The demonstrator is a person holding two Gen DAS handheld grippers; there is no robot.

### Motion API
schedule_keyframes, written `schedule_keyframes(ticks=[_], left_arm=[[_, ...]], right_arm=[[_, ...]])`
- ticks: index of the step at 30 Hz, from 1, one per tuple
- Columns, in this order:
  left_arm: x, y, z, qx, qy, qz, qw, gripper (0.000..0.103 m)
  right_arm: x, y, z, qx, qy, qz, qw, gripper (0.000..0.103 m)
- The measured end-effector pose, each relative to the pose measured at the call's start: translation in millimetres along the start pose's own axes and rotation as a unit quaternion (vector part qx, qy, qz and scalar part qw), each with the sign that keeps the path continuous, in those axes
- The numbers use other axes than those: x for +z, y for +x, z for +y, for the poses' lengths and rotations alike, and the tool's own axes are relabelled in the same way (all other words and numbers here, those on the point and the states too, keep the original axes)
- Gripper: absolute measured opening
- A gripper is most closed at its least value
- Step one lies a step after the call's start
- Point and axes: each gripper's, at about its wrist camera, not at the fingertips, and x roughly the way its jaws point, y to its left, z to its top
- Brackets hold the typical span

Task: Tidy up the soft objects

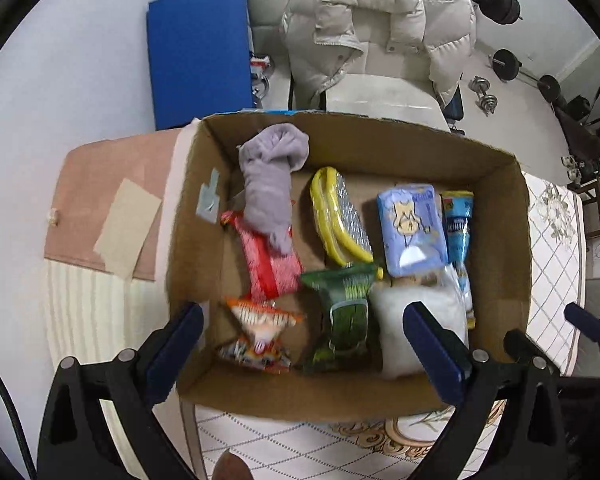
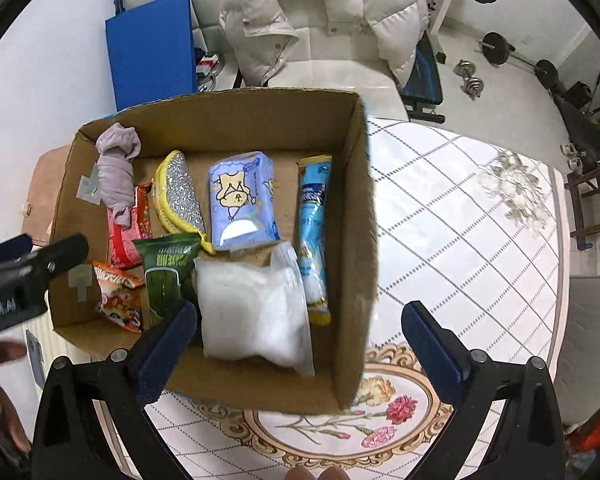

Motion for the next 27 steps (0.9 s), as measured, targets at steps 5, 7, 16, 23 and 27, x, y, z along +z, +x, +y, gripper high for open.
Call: schedule_keyframes(ticks=[5,7,16,23,27], left_arm=[[-24.9,-19.9,-4.6,0.001,-0.003,-0.018,0.9998,0.102],[-34.0,-30.4,-8.6,0.012,-0.001,-0.026,0.9996,0.102],[-84.9,-111.0,-25.5,0.034,-0.005,-0.107,0.9936,0.102],[-124.0,-179.6,-34.8,0.026,-0.01,-0.16,0.9866,0.102],[-146.7,-210.8,-37.3,0.03,-0.011,-0.178,0.9835,0.102]], right_arm=[[-20.9,-17.7,-6.9,0.006,0.01,-0.01,1.0,0.103],[-28.0,-26.8,-8.9,0.007,0.011,-0.017,1.0,0.103],[-74.6,-108.0,-18.6,0.016,0.003,-0.078,0.997,0.103],[-120.7,-190.4,-21.9,0.021,-0.008,-0.141,0.99,0.103],[-142.6,-227.5,-25.6,0.026,-0.009,-0.162,0.986,0.103]])
